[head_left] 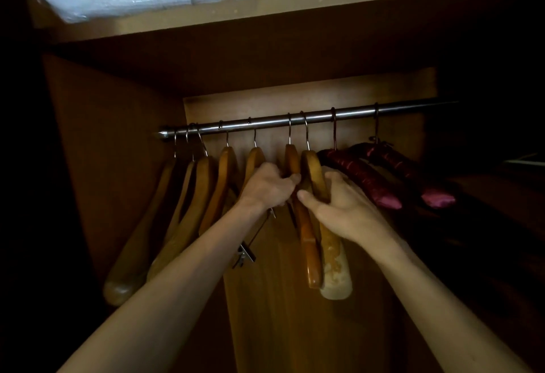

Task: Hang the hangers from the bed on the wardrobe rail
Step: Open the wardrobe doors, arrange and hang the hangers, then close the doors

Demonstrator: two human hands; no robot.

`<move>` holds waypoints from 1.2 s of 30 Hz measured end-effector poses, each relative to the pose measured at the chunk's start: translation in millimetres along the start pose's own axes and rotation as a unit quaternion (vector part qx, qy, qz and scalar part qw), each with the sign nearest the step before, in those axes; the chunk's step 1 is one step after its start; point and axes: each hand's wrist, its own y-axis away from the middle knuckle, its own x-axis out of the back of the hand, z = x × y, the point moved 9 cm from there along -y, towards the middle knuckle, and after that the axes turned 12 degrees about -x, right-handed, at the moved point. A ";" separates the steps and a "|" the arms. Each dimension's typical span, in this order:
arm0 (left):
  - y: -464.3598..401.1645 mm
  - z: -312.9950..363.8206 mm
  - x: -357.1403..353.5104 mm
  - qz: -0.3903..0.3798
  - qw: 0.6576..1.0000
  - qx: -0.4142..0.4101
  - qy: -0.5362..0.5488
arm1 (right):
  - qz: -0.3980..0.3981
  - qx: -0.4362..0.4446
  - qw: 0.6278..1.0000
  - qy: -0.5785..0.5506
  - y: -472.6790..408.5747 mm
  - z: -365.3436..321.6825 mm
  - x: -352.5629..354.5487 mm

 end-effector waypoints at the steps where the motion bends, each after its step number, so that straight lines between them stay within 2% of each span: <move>1: -1.2 -0.6 10.4 0.025 0.999 -0.007 -0.020 | 0.034 0.020 0.998 0.049 10.4 -7.6 5.3; 3: 1.0 2.4 42.6 0.108 0.991 -0.021 -0.078 | 0.072 0.066 0.992 0.074 31.5 -31.0 15.3; 6: 10.8 4.0 92.5 0.210 0.961 -0.006 -0.179 | 0.045 0.118 0.991 0.050 54.6 -67.1 17.7; 7: 10.8 -0.5 101.1 0.208 0.958 0.013 -0.199 | 0.027 0.129 0.990 0.049 59.1 -78.3 13.6; 10: 10.7 -15.2 102.9 0.132 0.962 0.080 -0.225 | -0.022 0.137 0.988 0.070 63.7 -102.2 -13.4; 14: 13.5 -16.6 91.6 0.058 0.965 0.094 -0.237 | -0.094 0.102 0.985 0.098 56.7 -105.6 -66.1; 18: 10.7 -28.7 74.3 -0.014 0.972 0.112 -0.207 | -0.158 0.074 0.984 0.024 56.9 -99.4 -102.4; 20: 10.7 -37.6 71.4 -0.020 0.976 0.130 -0.175 | -0.173 0.063 0.983 0.000 58.5 -98.3 -109.1; 25: 14.9 -44.1 59.9 0.019 0.989 0.144 0.033 | -0.168 0.042 0.985 -0.013 57.6 -95.7 -115.1; 26: 14.5 -42.9 57.9 0.019 0.989 0.140 0.047 | -0.163 0.037 0.986 -0.024 57.0 -94.0 -115.6; 33: -9.6 -28.3 53.9 0.005 0.991 0.127 0.041 | -0.125 0.050 0.989 -0.065 42.8 -99.1 -86.6; 36: -21.4 -22.9 51.7 -0.015 0.991 0.129 0.017 | -0.144 0.043 0.987 -0.057 37.0 -101.6 -75.5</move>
